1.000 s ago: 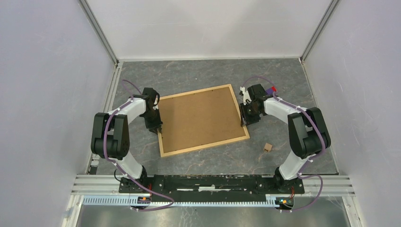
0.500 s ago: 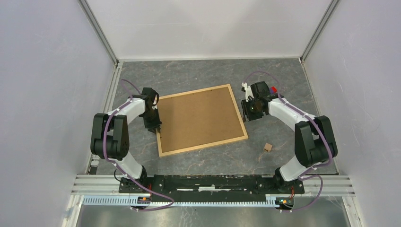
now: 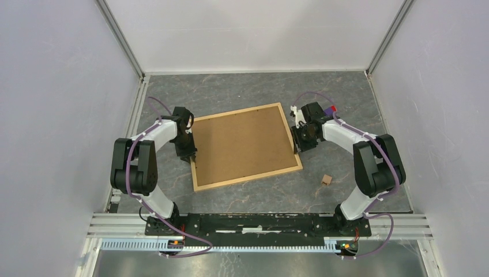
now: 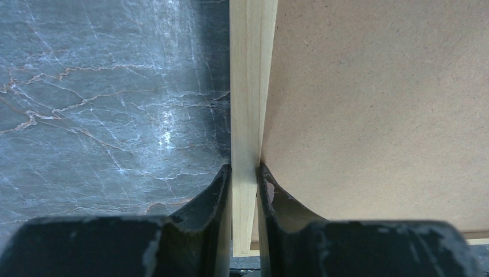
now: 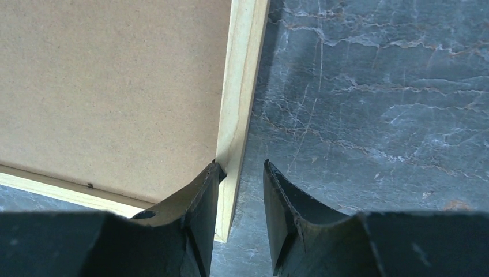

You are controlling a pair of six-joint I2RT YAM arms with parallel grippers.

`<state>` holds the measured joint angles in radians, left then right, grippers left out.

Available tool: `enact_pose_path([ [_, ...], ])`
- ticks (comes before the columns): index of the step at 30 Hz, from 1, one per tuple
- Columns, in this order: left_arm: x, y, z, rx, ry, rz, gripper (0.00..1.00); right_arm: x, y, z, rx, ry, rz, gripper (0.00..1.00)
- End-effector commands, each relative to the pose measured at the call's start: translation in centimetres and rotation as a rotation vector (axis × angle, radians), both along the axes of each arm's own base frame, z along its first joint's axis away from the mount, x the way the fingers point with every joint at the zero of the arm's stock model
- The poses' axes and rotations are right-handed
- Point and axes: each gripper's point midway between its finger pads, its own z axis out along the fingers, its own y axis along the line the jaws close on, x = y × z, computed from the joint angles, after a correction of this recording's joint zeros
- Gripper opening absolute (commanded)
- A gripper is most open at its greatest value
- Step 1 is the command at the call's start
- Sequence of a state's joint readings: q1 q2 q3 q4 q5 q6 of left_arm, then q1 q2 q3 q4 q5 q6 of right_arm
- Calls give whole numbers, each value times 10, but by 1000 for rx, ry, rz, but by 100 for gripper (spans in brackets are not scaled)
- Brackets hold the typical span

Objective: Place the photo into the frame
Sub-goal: Install the photo frame at the center of the board.

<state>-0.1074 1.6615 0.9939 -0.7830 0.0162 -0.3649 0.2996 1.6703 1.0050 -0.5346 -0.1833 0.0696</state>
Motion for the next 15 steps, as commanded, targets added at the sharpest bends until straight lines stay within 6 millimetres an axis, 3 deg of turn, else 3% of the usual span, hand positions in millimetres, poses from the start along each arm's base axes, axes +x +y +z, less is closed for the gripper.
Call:
enact_pose_path([
  [1, 8, 3, 4, 22, -48, -32, 2, 3, 3, -5, 7, -14, 19, 40],
  [15, 8, 3, 5, 20, -51, -33, 2, 1, -30, -34, -181, 19, -82, 37],
])
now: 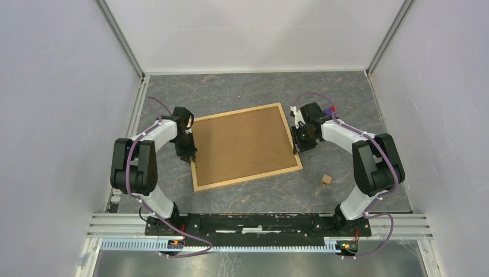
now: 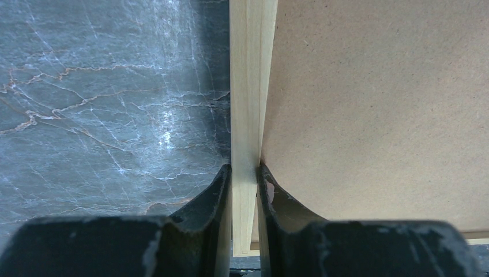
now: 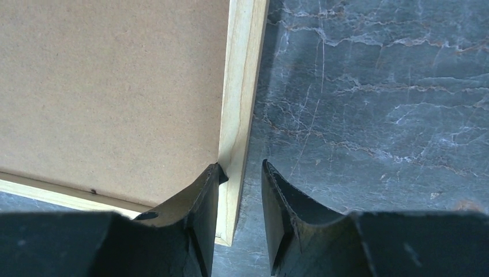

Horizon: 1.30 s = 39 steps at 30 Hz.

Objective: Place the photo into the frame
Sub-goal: Install the photo frame at the center of the board.

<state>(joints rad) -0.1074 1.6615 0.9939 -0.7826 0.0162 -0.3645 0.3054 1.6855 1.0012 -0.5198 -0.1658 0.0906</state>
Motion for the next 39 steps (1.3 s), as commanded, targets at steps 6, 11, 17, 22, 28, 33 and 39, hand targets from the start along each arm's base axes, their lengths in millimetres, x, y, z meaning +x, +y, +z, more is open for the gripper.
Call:
enact_pose_path([
  [6, 9, 2, 7, 21, -59, -35, 2, -6, -37, -49, -266, 33, -90, 38],
  [11, 7, -1, 6, 18, -57, -43, 2, -20, -14, -68, -167, 73, -75, 42],
  [17, 8, 1, 7, 28, -61, -48, 2, 17, 15, 13, -28, -69, -7, 51],
  [22, 9, 1, 8, 28, -63, -51, 2, 74, 22, 76, 4, -256, -75, 58],
  [28, 7, 6, 10, 51, -68, -52, 2, 119, 37, 72, -16, -223, -63, 50],
  [33, 7, 5, 10, 54, -67, -62, 2, 142, 38, 74, -40, -255, -76, 49],
  [39, 8, 6, 11, 65, -72, -65, 2, 137, 39, 52, -53, -183, -60, 42],
])
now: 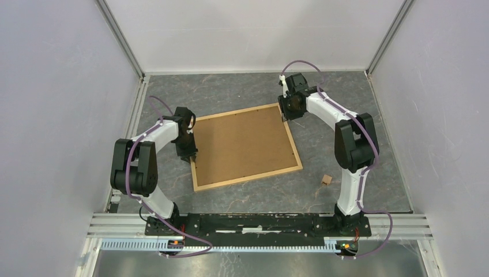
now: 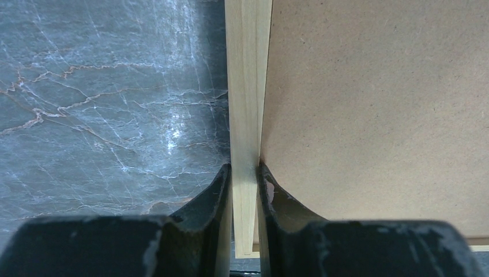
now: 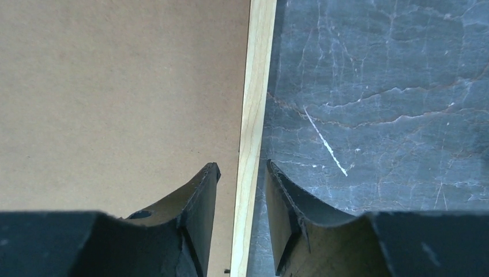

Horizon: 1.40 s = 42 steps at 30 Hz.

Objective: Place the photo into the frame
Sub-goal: Install the photo frame at the center of the board.

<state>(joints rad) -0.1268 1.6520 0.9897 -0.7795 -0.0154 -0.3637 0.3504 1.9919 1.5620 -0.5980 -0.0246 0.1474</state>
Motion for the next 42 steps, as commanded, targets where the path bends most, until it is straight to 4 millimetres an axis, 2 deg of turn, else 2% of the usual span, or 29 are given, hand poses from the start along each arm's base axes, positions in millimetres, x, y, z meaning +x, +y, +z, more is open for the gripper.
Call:
enact_pose_path([
  [1, 8, 5, 10, 34, -60, -52, 2, 0, -3, 0, -15, 18, 10, 39],
  [4, 9, 5, 11, 34, -61, -54, 2, -5, -8, -5, -40, 29, 8, 33],
  [7, 10, 4, 11, 31, -63, -54, 2, -6, -14, -10, -70, 44, 1, 34],
  [16, 11, 4, 12, 31, -68, -54, 2, -7, -13, -27, -78, 88, 14, 34],
  [31, 9, 4, 10, 30, -58, -57, 2, 2, -15, -38, -96, 88, -1, 34],
  [42, 8, 3, 10, 33, -59, -60, 2, 0, -15, -51, -96, 114, 3, 34],
])
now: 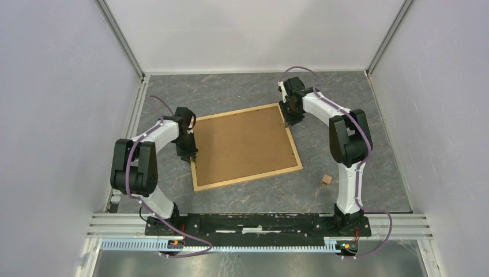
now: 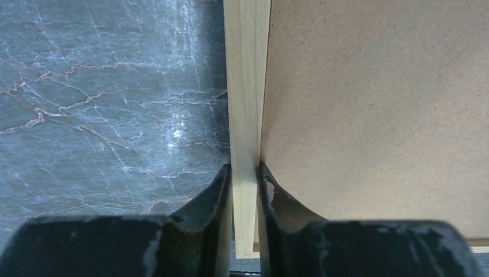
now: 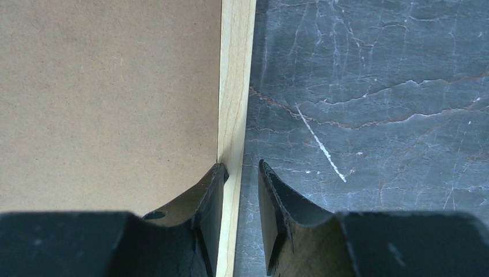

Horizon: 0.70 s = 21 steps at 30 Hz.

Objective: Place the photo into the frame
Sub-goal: Install the photo frame at the center of the board.

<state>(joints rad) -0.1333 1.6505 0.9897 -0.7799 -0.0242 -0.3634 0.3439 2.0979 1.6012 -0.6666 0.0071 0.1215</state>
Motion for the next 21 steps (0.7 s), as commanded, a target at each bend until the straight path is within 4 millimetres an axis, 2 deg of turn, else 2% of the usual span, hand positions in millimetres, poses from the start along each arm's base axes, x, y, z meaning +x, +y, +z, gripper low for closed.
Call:
enact_pose_path([
  [1, 8, 3, 10, 25, -57, -54, 2, 6, -2, -13, -13, 5, 0, 34],
  [11, 9, 3, 10, 25, -58, -55, 2, -19, 2, -40, 18, 66, 5, 34],
  [17, 8, 3, 9, 27, -55, -55, 2, -13, -10, -46, -51, 55, -19, 34],
  [19, 9, 3, 10, 27, -57, -55, 2, -13, -5, -47, -33, 69, -8, 34],
  [21, 8, 3, 9, 28, -53, -56, 2, -14, 13, -37, 64, 86, 38, 35],
])
